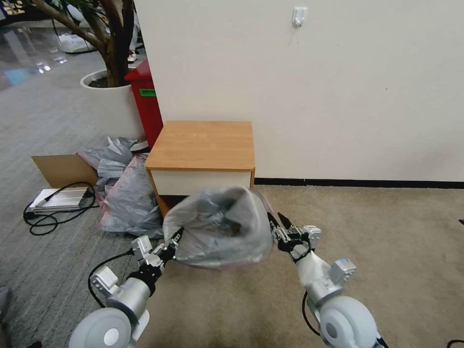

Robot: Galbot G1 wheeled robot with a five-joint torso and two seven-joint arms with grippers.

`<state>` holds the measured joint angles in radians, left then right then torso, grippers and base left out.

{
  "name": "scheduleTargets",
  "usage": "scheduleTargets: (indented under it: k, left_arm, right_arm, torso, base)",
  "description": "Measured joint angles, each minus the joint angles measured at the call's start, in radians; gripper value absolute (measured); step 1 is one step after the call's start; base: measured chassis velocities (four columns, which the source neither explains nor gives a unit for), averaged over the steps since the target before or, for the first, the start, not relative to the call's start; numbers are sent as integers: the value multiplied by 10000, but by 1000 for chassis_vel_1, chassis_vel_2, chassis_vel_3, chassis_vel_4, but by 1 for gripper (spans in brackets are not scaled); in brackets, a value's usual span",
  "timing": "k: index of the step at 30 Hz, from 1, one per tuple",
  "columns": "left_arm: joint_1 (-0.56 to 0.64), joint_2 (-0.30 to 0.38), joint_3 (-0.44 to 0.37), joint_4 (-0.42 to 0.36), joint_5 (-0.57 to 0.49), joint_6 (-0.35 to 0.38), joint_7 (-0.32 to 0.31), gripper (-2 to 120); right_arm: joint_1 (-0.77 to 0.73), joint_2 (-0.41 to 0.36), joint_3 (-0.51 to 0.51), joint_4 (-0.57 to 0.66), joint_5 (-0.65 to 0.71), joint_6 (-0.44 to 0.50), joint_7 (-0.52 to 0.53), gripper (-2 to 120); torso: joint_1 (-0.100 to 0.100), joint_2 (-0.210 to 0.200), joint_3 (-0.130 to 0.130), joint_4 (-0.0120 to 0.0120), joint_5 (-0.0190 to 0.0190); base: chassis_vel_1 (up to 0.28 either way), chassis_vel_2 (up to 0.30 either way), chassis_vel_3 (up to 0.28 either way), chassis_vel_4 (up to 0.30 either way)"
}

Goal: Pick up the garbage bag from the table and place it over the trash can.

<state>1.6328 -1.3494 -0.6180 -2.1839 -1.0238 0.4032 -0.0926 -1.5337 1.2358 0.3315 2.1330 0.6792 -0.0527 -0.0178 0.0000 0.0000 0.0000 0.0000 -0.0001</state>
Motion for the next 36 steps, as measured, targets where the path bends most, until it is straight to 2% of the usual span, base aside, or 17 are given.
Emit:
scheduleTargets:
  k: [3,7,9,10,12,13,15,16,19,21,23,25,27,30,32,34,36]
  left_arm:
    - [-25,-32,67,79,114,141,-376,3]
    - [-27,-2,178,110,443,277,-662,3]
    - [0,130,376,142,1474,292,-777,3]
    - [0,130,376,142,1474,292,-777,3]
    - [65,317,605,176,2928,247,-783,3]
    - [65,317,605,176,2928,247,-783,3]
    - [186,621,838,150,4761,157,-687,3]
    - [235,725,919,39,5315,169,-666,3]
    - [295,818,1029,-212,6080,238,-659,3]
    - [375,769,1331,-666,7012,439,-707,3]
    - [388,720,1436,-755,7204,479,-727,3]
    - [436,499,1792,-919,7960,531,-794,3]
    - [445,458,1846,-920,8081,535,-806,3]
    - [530,243,2100,-921,8553,556,-964,3]
    - [545,217,2127,-920,8603,557,-996,3]
    - [591,145,2197,-912,8711,566,-1078,3]
    - [602,123,2227,-911,8723,574,-1099,3]
  right_arm:
    - [-267,-49,330,502,498,61,-164,69]
    - [-325,-85,510,946,622,313,-416,82]
    - [-320,-333,329,1553,-146,340,-827,93]
    - [-320,-333,329,1553,-146,340,-827,93]
    - [-227,-723,-152,1867,-1811,298,-919,99]
    - [-227,-723,-152,1867,-1811,298,-919,99]
    - [144,-1346,-669,1896,-4827,398,-1024,95]
    - [372,-1635,-810,1832,-5828,464,-1148,92]
    - [734,-2052,-1058,1754,-6768,419,-1245,85]
    - [1448,-2759,-1607,1632,-7403,6,-1266,73]
    - [1668,-2938,-1793,1620,-7428,-219,-1270,70]
    - [2382,-3517,-2636,1620,-6781,-1306,-1175,58]
    - [2548,-3646,-2857,1624,-6528,-1602,-1094,57]
    - [3351,-4108,-3950,1589,-5372,-3110,-666,41]
    - [3456,-4147,-4095,1572,-5223,-3330,-630,39]
    - [3745,-4240,-4543,1507,-4928,-3894,-588,28]
    - [3828,-4263,-4689,1469,-4891,-4016,-597,25]
  torso:
    - [0,0,0,-1,1]
    - [0,0,0,-1,1]
    - [0,1,0,-2,0]
    - [0,1,0,-2,0]
    - [0,1,-1,-2,0]
    - [0,1,-1,-2,0]
    - [0,0,0,0,1]
    - [0,0,0,0,1]
    - [0,0,0,-1,3]
    - [0,0,0,-1,4]
    - [0,0,0,1,4]
    - [0,0,0,-1,3]
    - [0,0,0,-1,3]
    - [0,0,0,0,1]
    - [0,0,0,0,1]
    - [0,0,0,0,2]
    - [0,0,0,0,1]
  base:
    - [0,0,0,0]
    - [0,0,0,0]
    - [0,0,0,0]
    - [0,0,0,0]
    - [0,0,0,0]
    - [0,0,0,0]
    - [0,0,0,0]
    - [0,0,0,0]
    - [0,0,0,0]
    - [0,0,0,0]
    - [0,0,0,0]
    - [0,0,0,0]
    - [0,0,0,0]
    - [0,0,0,0]
    - [0,0,0,0]
    - [0,0,0,0]
    - [0,0,0,0]
